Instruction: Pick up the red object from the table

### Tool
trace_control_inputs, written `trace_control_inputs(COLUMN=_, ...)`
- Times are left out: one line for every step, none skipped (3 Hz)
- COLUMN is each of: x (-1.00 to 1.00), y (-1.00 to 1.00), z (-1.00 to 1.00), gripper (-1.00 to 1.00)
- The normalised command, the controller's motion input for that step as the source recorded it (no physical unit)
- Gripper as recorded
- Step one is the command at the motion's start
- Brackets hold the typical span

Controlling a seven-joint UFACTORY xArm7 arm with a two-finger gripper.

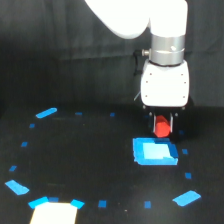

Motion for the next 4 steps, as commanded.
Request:
trace_control_inputs(x=0.44, y=0.5, z=1.0, gripper=-0.3)
trace_control_inputs(x=0.1, y=0.64, z=1.0, gripper=-0.17)
trace_control_inputs(x=0.32, y=0.62, z=0.95, gripper=-1.0)
trace_control_inputs(x=0.04, y=0.62, z=1.0, gripper=-0.31)
